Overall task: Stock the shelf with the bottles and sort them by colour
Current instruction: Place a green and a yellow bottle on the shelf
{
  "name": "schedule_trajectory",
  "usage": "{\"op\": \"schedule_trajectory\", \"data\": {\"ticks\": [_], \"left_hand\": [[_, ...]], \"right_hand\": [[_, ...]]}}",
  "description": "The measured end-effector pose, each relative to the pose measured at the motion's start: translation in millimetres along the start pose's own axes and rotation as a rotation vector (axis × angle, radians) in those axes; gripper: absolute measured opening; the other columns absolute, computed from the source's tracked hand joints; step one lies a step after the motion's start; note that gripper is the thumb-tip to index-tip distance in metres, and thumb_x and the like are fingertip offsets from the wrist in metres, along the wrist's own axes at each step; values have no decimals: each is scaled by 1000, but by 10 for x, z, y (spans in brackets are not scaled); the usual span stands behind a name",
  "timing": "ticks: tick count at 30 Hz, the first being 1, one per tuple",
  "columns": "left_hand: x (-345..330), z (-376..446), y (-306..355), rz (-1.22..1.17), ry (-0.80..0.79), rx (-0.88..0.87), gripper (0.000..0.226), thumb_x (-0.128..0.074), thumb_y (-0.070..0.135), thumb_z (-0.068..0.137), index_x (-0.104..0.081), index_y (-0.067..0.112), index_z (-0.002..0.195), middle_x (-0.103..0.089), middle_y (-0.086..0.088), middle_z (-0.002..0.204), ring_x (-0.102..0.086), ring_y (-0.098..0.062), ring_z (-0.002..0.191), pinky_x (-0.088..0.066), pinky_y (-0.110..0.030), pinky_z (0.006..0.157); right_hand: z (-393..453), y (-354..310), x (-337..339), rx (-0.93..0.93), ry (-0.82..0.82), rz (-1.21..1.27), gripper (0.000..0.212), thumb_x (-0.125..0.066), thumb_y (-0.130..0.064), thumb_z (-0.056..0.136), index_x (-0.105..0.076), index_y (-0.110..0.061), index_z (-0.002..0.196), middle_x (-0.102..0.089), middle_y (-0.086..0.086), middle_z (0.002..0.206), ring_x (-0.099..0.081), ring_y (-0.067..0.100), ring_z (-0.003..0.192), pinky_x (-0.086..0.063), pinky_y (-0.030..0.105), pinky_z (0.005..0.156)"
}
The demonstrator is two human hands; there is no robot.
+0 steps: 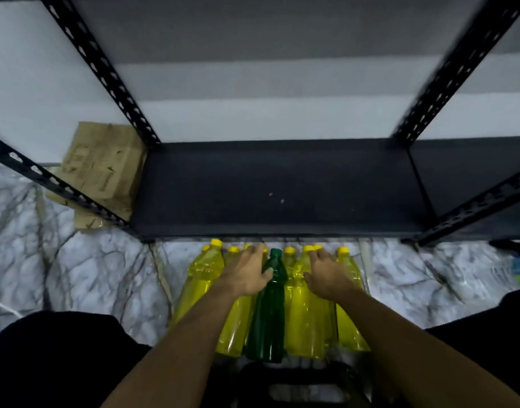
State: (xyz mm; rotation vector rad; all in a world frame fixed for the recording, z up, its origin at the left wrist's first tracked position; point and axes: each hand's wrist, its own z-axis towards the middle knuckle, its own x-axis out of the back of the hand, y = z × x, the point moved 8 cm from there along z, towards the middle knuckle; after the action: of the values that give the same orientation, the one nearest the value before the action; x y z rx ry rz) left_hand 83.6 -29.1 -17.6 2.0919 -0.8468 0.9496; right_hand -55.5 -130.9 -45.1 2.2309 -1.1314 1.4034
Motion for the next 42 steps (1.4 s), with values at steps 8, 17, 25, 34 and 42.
{"op": "schedule_trajectory", "data": {"ticks": [8, 17, 25, 34, 42], "left_hand": [[-614, 65, -37, -44, -54, 55, 57, -51, 33, 96, -27, 14, 144, -46, -11, 136, -51, -31, 120, -45, -42, 92], [-838, 49, -107, -57, -99, 172, 59, -56, 40, 93, -29, 14, 139, -47, -12, 132, -53, -33, 117, -47, -42, 89], [-1264, 9, 60, 22, -58, 335, 101, -67, 43, 86, 0, 1, 150, -38, -22, 142, -52, -32, 121, -48, -36, 90], [-1377, 90, 53, 3, -56, 484, 104, -72, 29, 82, 3, -1, 148, -47, -24, 134, -56, -33, 116, -51, -38, 90], [-996, -28, 3, -249, 55, 486, 96, -85, 45, 63, -26, 12, 131, -48, -10, 123, -56, -31, 110, -48, -38, 82]], "right_hand": [[-46, 226, -961, -478, -107, 537, 126, -69, -64, 73, 9, -1, 150, -16, 24, 156, -26, 38, 142, -33, 45, 110], [36, 390, -1182, -578, -206, 701, 120, -79, -64, 57, -24, -6, 147, -53, 11, 134, -54, 30, 119, -50, 42, 94], [-44, 608, -1028, -536, -205, 736, 118, -79, -48, 73, -4, 2, 149, -41, 17, 146, -47, 34, 128, -47, 41, 95], [-123, 868, -690, -474, -76, 931, 98, -88, -30, 66, -25, -8, 139, -51, 4, 121, -53, 27, 111, -48, 37, 82], [-149, 646, -164, -285, -38, 914, 97, -88, -38, 59, -29, -16, 133, -55, -3, 113, -55, 22, 108, -48, 39, 91]]}}
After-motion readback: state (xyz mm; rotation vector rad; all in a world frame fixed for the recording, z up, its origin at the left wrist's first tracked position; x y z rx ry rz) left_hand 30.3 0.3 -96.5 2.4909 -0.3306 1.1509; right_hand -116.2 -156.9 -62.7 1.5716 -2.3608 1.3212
